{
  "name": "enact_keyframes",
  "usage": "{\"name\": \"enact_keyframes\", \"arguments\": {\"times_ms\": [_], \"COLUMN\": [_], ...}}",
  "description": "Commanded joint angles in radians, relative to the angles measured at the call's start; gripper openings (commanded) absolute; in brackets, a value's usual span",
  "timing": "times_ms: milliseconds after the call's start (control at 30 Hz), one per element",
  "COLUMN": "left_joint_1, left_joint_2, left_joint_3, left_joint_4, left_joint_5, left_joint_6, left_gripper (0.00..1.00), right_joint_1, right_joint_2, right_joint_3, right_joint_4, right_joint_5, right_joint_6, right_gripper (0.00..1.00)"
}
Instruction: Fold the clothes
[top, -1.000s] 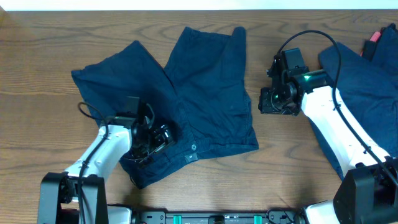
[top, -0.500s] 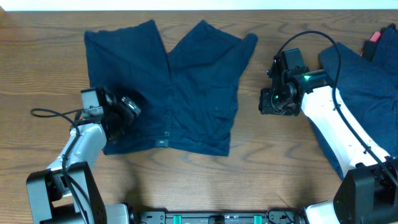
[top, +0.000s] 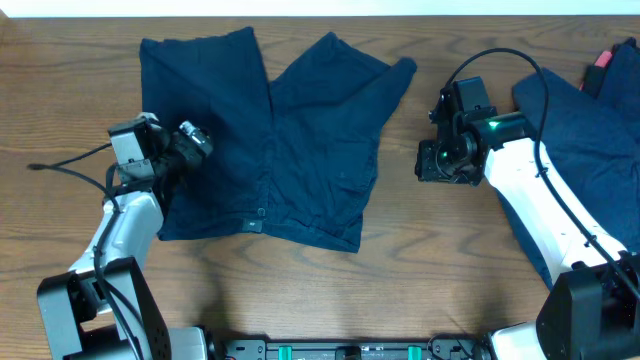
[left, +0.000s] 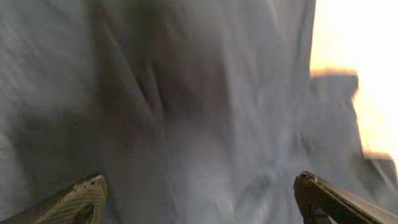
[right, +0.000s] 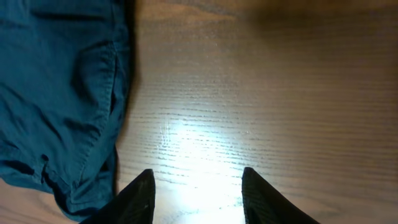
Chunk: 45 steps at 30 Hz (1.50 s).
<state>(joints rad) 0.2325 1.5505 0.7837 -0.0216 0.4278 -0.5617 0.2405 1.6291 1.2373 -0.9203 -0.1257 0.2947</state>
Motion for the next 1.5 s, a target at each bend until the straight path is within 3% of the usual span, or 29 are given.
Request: {"name": "enact_keyframes", "arguments": {"times_ms": [0, 133, 233, 400, 600, 867, 933, 1000, 1100, 1167, 1300, 1467], "left_joint_1": [-0.042, -0.147, -0.229, -0.333, -0.400, -0.402, -0.402, -0.402, -0.401, -0.396, -0.359, -0.243], "left_joint_2": [-0.036, -0.035, -0.035, -0.035, -0.035, -0.035, -0.035, -0.035, -0.035, -0.035, -0.035, -0.035], "left_joint_3": [0.015, 0.012, 0.005, -0.018, -0.057, -0.062, -0.062, -0.062, -0.062, -0.062, -0.062, -0.048], "left_joint_4": [-0.122, -0.334, -0.396, -0.473, -0.479, -0.477, -0.464, -0.451, -0.435, -0.422, -0.372, -0.216], "left_joint_5": [0.197, 0.216, 0.215, 0.116, -0.008, -0.124, -0.150, -0.186, -0.272, -0.330, -0.427, -0.473], "left_joint_6": [0.022, 0.035, 0.027, -0.172, -0.342, -0.380, -0.379, -0.379, -0.379, -0.378, -0.334, -0.169], "left_gripper": [0.98, 0.98, 0.98, 0.98, 0.98, 1.00, 0.93, 0.77, 0.38, 0.06, 0.06, 0.06], "right_joint_1": [-0.011, -0.011, -0.011, -0.011, -0.011, -0.011, -0.011, -0.011, -0.011, -0.011, -0.011, -0.011], "right_joint_2": [-0.008, -0.008, -0.008, -0.008, -0.008, -0.008, -0.008, -0.008, -0.008, -0.008, -0.008, -0.008], "right_joint_3": [0.011, 0.011, 0.011, 0.011, 0.011, 0.011, 0.011, 0.011, 0.011, 0.011, 0.011, 0.011], "right_joint_4": [0.010, 0.020, 0.019, 0.012, 0.008, 0.008, 0.008, 0.008, 0.006, 0.003, -0.007, -0.007], "right_joint_5": [0.006, 0.006, 0.006, 0.006, 0.006, 0.006, 0.006, 0.006, 0.006, 0.006, 0.006, 0.006], "right_joint_6": [-0.014, -0.014, -0.014, -0.015, -0.015, -0.015, -0.015, -0.015, -0.015, -0.015, -0.015, -0.014], "right_gripper": [0.45, 0.45, 0.45, 0.46, 0.46, 0.46, 0.46, 0.46, 0.46, 0.46, 0.46, 0.46]}}
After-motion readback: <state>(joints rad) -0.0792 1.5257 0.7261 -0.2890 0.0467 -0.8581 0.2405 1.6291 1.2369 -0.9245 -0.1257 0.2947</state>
